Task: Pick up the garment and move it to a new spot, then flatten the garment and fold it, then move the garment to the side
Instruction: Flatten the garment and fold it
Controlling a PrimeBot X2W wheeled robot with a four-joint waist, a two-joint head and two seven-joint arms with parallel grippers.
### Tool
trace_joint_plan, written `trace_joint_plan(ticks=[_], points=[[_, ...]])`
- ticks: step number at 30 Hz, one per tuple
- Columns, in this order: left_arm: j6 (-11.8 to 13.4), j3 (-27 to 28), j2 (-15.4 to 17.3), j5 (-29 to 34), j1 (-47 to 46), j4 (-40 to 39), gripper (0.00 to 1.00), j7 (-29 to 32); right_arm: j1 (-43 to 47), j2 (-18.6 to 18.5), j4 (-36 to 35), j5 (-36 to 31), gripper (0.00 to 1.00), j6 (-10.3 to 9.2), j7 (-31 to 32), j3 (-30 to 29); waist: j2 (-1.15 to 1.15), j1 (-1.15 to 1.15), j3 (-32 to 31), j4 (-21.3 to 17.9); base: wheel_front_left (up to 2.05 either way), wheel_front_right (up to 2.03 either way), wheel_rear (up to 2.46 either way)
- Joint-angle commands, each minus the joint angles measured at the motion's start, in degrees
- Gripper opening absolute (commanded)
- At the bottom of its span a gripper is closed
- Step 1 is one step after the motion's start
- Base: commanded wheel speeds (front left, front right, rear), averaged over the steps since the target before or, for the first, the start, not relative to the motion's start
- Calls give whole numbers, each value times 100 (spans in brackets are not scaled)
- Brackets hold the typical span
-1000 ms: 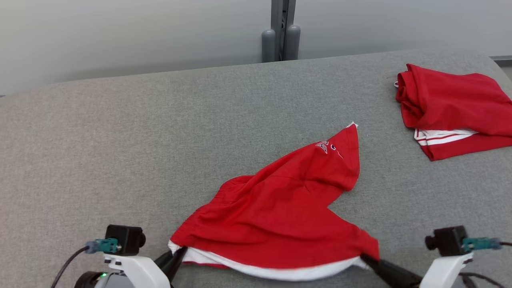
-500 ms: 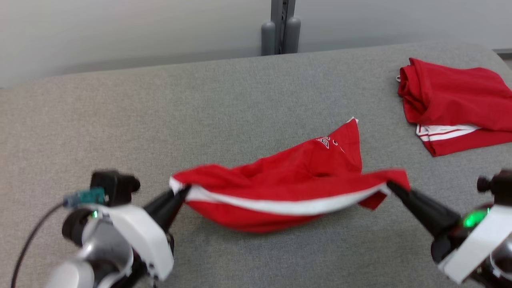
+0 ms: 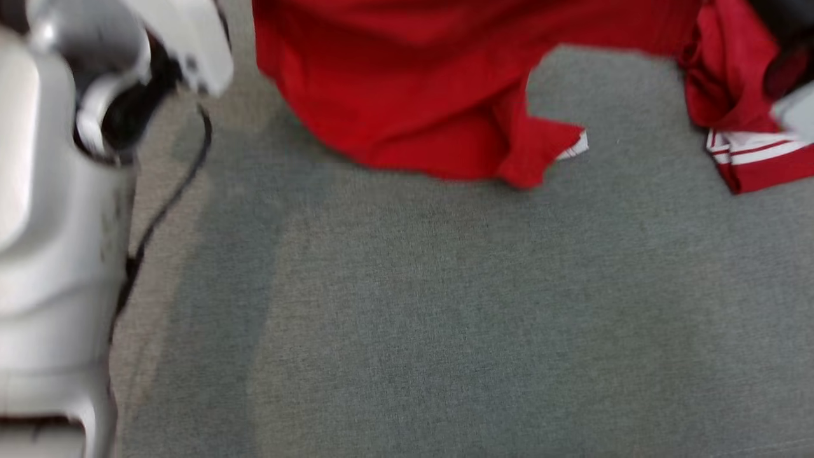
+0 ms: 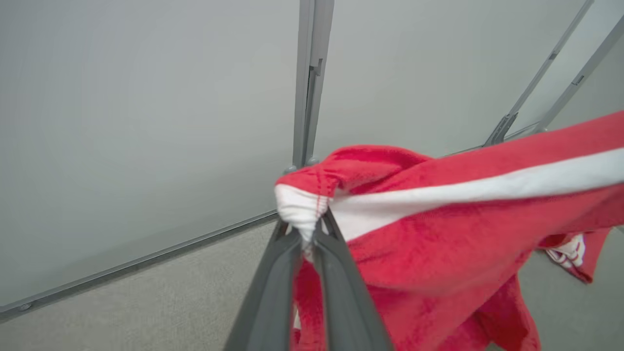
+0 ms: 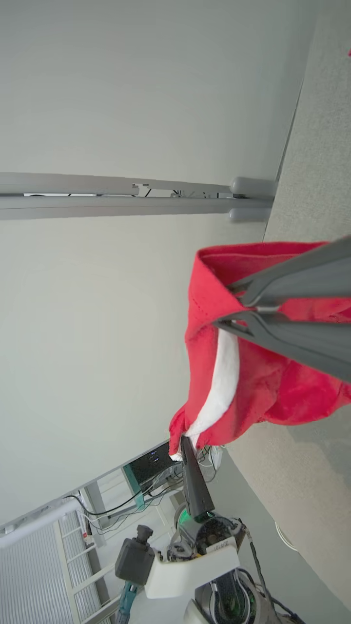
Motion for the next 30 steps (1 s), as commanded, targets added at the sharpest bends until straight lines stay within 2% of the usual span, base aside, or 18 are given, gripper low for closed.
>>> trace_joint_plan(ticks=[1,4,8,11,15,19,25,28,30], points=[[-35,22,18,64,-393,194,0,-49,-340,-57,146,-54,0,3,-42,109,0,0,518,-12,0,0,0],[-33,-48,3,284,-1432,779,0,-254,-1404,-4,576,119,0,3,-219,260,0,0,880,-3,0,0,0],[-43,-172,57,633,-2588,1540,0,-733,-2632,150,1282,269,0,2,-883,255,0,0,1237,-18,0,0,0],[101,2,-65,606,-3254,1984,0,-1326,-3319,183,1706,355,0,1,-1412,221,0,0,1420,-5,0,0,0],[115,37,-81,692,-3694,2558,0,-1935,-3797,159,1967,507,0,0,-1773,483,0,0,1584,49,0,0,0],[46,-10,-156,624,-3745,2980,0,-2058,-3839,81,1968,654,0,0,-1897,875,0,0,1620,94,0,0,0],[-105,-307,-181,402,-3366,3770,0,-1681,-3347,-214,1989,832,0,1,-1666,1974,0,0,1533,177,0,0,0],[-137,-519,-311,-34,-2887,3927,0,-1286,-2940,-388,1959,885,0,2,-1491,2632,0,0,1314,203,0,0,0],[-142,-862,-202,-361,-2507,3790,0,-903,-2645,-516,1807,992,0,2,-1418,3015,0,0,1109,211,0,0,0]])
